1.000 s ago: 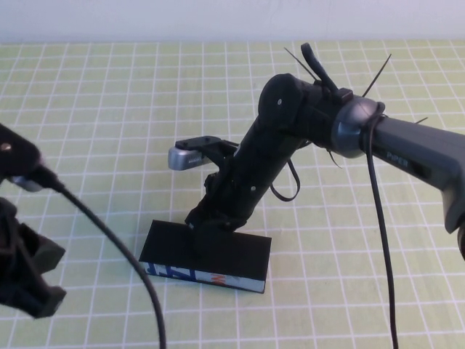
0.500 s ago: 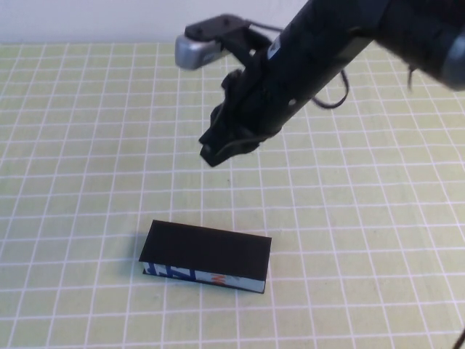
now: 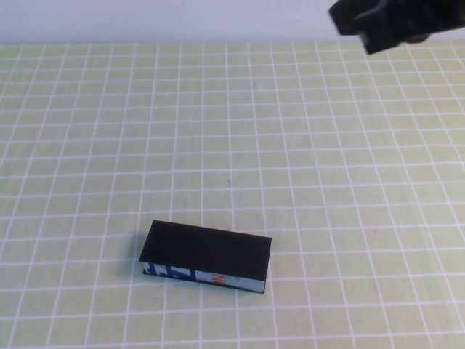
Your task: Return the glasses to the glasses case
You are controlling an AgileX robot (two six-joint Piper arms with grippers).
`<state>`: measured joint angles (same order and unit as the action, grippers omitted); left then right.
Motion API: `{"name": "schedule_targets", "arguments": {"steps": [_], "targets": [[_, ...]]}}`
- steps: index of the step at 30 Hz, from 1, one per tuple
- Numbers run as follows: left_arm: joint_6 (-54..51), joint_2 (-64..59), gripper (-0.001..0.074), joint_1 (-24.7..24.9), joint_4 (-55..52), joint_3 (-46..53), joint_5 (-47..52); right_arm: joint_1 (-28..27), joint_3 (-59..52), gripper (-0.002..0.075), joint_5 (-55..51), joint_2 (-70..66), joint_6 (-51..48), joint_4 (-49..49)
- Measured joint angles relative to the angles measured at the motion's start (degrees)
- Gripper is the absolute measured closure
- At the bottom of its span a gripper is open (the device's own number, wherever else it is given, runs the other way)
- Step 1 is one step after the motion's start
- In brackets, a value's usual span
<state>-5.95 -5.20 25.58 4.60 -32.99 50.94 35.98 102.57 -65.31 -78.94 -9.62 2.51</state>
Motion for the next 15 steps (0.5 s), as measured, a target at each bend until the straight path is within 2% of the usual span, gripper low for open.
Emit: {"name": "schedule_targets", "arguments": {"steps": [7,15], "targets": [[4.0,0.1,0.0738,0.0,0.3,6.5,-7.9,0.0,-23.3,0.0743,18.3,19.1,5.2,-7.7],[4.7,0.1,0.0738,0.0,0.4,9.8,-13.0,0.0,-54.3,0.0743,35.1,41.8,10.4,-9.5]]}}
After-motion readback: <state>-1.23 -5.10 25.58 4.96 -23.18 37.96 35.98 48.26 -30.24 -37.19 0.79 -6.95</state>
